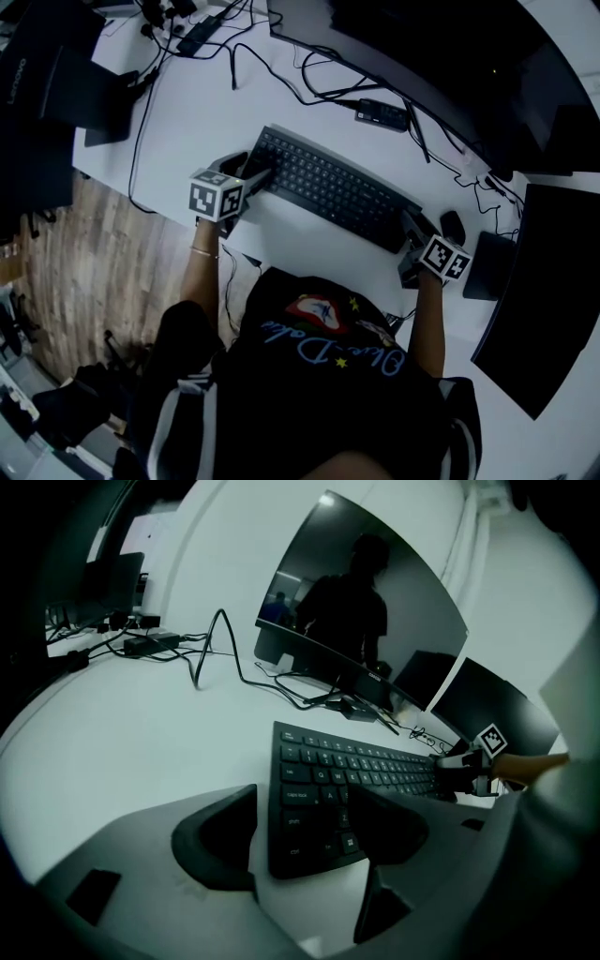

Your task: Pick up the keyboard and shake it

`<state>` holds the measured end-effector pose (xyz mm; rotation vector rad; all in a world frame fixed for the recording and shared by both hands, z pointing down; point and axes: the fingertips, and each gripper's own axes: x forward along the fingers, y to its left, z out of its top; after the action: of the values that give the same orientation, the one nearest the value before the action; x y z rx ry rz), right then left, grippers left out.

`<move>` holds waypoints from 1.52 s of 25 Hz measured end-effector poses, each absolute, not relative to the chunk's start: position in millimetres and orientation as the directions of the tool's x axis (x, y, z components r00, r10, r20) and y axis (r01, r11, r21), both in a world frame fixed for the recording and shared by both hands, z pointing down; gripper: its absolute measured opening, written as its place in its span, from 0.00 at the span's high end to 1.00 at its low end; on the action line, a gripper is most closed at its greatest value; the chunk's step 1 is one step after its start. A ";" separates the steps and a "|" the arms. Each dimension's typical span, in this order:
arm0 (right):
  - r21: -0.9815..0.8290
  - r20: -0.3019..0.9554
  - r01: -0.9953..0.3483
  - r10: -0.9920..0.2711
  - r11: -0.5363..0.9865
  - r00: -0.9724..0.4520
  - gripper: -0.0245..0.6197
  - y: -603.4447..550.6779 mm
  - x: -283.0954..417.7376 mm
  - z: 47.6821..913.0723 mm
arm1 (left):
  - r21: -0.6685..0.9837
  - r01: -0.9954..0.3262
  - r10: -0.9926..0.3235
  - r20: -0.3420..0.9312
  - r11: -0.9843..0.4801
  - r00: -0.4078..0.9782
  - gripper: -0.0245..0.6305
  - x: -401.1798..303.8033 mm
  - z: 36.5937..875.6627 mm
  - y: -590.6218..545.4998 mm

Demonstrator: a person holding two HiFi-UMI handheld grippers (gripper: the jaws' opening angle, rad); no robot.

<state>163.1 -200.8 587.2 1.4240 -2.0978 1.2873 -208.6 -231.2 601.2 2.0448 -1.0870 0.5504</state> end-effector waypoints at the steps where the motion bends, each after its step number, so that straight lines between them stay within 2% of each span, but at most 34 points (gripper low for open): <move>1: -0.508 0.660 -0.855 -0.593 0.102 -0.462 0.62 -201.0 164.1 587.8 | 0.418 -0.830 -0.508 0.657 -0.370 0.557 0.53 -205.2 600.8 -230.9; 6: -0.503 0.665 -0.860 -0.597 0.086 -0.448 0.63 -200.3 166.0 588.1 | 0.407 -0.844 -0.518 0.667 -0.349 0.536 0.53 -202.1 602.2 -232.4; 10: -0.502 0.666 -0.861 -0.598 0.084 -0.446 0.65 -201.4 165.5 589.1 | 0.378 -0.860 -0.522 0.685 -0.343 0.509 0.60 -207.3 604.3 -234.3; 20: -0.476 0.640 -0.874 -0.644 0.096 -0.419 0.65 -196.0 172.1 583.5 | 0.364 -0.867 -0.548 0.673 -0.340 0.498 0.61 -205.3 601.2 -231.0; 38: -0.361 0.481 -0.885 -0.755 0.294 -0.447 0.67 -209.0 166.4 516.6 | 0.364 -0.872 -0.687 0.542 -0.327 0.484 0.61 -209.9 556.7 -226.6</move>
<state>166.4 -209.0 516.6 1.5118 -2.3427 0.8731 -209.9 -226.6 556.7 2.1105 -1.2809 0.3858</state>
